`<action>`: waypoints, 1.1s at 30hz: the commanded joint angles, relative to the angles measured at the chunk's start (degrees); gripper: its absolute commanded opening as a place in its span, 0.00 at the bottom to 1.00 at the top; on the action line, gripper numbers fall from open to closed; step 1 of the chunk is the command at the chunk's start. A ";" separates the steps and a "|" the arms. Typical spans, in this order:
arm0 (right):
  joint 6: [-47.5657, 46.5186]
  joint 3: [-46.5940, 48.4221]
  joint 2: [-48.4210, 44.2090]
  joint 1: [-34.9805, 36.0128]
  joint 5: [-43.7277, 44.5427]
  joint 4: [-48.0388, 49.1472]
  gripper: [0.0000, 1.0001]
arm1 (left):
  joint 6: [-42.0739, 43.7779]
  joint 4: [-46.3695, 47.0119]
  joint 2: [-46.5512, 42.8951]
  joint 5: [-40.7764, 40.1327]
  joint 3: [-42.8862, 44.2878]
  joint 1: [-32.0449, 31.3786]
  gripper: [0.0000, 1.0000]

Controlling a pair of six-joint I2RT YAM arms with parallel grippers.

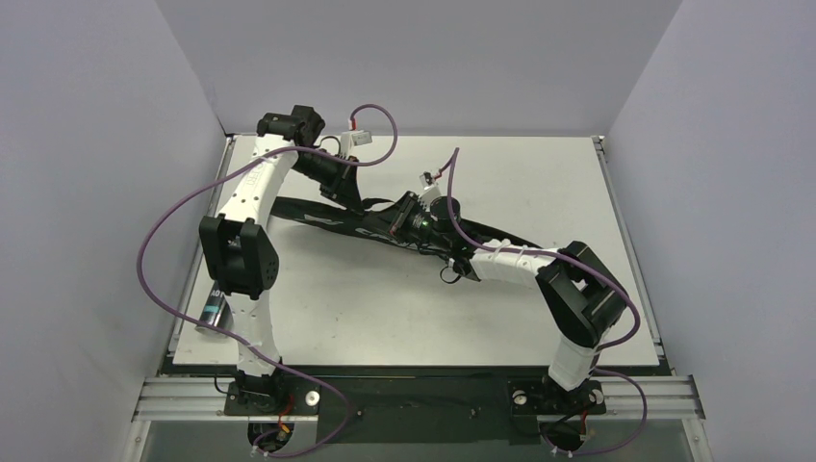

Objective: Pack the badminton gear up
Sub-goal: Zip the racket bag at the center of the board.

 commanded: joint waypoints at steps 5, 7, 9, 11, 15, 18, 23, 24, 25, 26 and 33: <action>-1.14 -1.84 -3.55 -1.21 2.60 2.16 0.00 | 1.21 -1.95 -4.31 3.85 -1.08 0.37 0.00; -1.60 -3.75 -5.07 -1.87 2.90 1.43 0.00 | 3.46 -3.66 -3.96 3.76 -0.32 0.45 0.00; -1.71 -5.38 -6.18 -2.62 2.95 1.19 0.00 | 5.56 -5.61 -3.52 3.63 0.68 0.43 0.00; -1.67 -6.79 -7.03 -3.08 2.99 1.16 0.00 | 7.74 -8.19 -2.80 3.52 2.10 0.45 0.00; -1.92 -9.62 -8.76 -4.18 3.04 1.02 0.00 | 8.79 -8.87 -3.07 3.24 2.25 0.49 0.00; -2.30 -11.98 -10.66 -5.20 3.09 0.54 0.00 | 9.16 -8.88 -3.42 3.06 2.08 0.58 0.00; -4.19 -15.27 -14.08 -7.34 2.87 -2.10 0.00 | 9.25 -8.92 -3.47 2.95 2.33 0.85 0.00; -4.49 -16.19 -15.31 -8.19 2.66 -2.68 0.00 | 9.26 -8.85 -3.55 2.89 2.40 0.99 0.00; -5.29 -16.73 -15.95 -8.63 2.66 -3.85 0.00 | 9.27 -8.87 -3.68 2.62 2.46 0.99 0.00; -5.74 -17.74 -17.27 -9.46 2.43 -4.57 0.00 | 9.29 -8.88 -3.74 2.54 2.69 1.11 0.00; -11.70 -21.25 -22.97 -12.01 2.45 -14.35 0.00 | 9.28 -8.89 -3.94 1.96 3.38 1.82 0.00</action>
